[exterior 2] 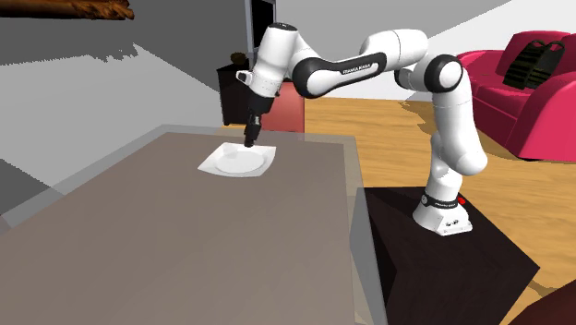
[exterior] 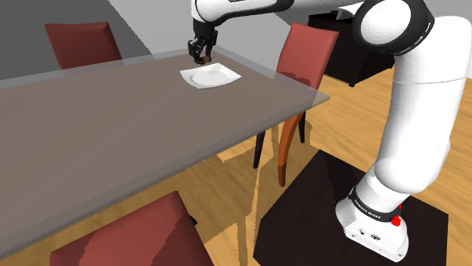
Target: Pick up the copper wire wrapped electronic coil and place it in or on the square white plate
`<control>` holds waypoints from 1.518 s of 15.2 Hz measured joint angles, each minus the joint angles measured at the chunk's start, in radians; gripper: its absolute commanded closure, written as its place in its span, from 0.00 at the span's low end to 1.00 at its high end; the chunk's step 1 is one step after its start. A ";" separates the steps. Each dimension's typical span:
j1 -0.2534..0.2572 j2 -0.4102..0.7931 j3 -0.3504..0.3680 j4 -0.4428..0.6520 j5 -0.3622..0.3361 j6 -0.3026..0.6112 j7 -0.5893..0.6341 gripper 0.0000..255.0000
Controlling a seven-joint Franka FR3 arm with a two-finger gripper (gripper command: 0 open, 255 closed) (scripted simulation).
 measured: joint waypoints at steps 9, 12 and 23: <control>-0.029 0.190 -0.029 0.241 -0.005 -0.038 -0.100 1.00; -0.038 0.173 -0.029 0.175 -0.006 0.011 -0.091 1.00; -0.048 0.175 -0.035 0.062 -0.018 0.123 -0.067 1.00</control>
